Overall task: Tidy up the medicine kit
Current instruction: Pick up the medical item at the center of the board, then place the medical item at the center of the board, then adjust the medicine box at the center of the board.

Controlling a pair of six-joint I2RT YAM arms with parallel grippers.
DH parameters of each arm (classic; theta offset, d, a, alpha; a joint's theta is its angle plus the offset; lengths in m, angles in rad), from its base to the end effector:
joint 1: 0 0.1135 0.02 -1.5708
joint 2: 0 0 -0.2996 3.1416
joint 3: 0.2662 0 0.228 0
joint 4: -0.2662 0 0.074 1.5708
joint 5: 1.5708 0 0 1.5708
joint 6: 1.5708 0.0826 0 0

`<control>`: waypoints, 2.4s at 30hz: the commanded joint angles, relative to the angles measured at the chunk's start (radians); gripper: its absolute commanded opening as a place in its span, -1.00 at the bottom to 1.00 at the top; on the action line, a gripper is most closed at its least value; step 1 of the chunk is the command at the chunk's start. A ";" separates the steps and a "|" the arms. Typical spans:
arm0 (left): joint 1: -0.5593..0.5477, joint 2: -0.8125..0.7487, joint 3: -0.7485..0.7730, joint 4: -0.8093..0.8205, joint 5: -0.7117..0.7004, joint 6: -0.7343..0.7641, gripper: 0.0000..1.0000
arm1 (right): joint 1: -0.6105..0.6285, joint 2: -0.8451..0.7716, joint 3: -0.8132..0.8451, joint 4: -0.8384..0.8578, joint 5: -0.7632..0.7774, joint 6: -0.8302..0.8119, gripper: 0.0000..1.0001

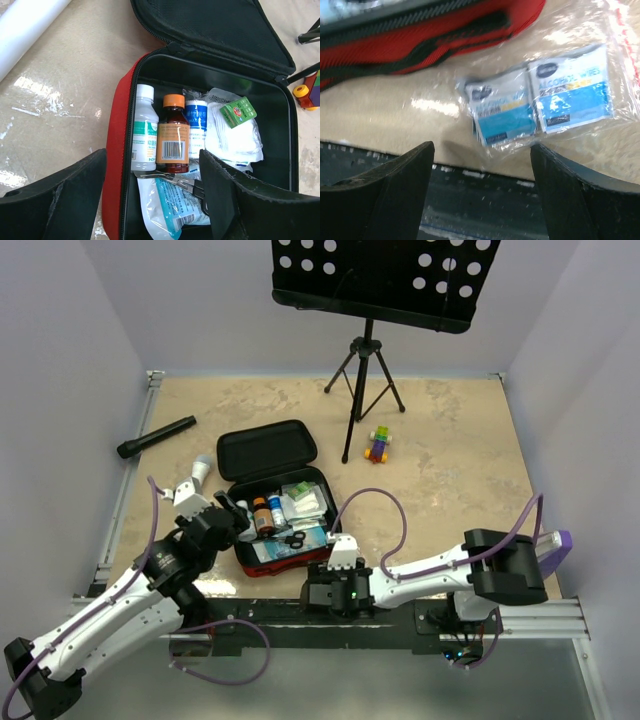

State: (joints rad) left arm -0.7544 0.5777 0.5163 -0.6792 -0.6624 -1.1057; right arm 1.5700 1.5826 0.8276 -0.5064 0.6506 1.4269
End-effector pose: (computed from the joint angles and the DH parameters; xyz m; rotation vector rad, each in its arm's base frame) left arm 0.1040 -0.0280 0.2296 -0.6880 2.0349 -0.3138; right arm 0.0502 0.2673 0.1729 -0.0467 2.4571 0.3219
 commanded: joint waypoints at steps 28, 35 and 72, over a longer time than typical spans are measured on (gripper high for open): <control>0.004 -0.012 0.031 0.040 -0.003 0.043 0.58 | -0.497 -0.561 -0.010 -0.151 0.095 -0.239 -0.92; 0.004 -0.009 0.019 0.044 0.000 0.033 0.58 | -0.873 -0.469 -0.007 0.043 -0.015 -0.496 -0.74; 0.004 -0.049 0.080 -0.028 -0.039 0.043 0.66 | -0.680 -0.156 0.108 0.098 -0.075 -0.681 0.08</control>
State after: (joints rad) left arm -0.7536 0.5365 0.5552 -0.7055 -0.6849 -1.0801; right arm 0.9710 1.4971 0.9009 -0.3550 0.4835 0.8330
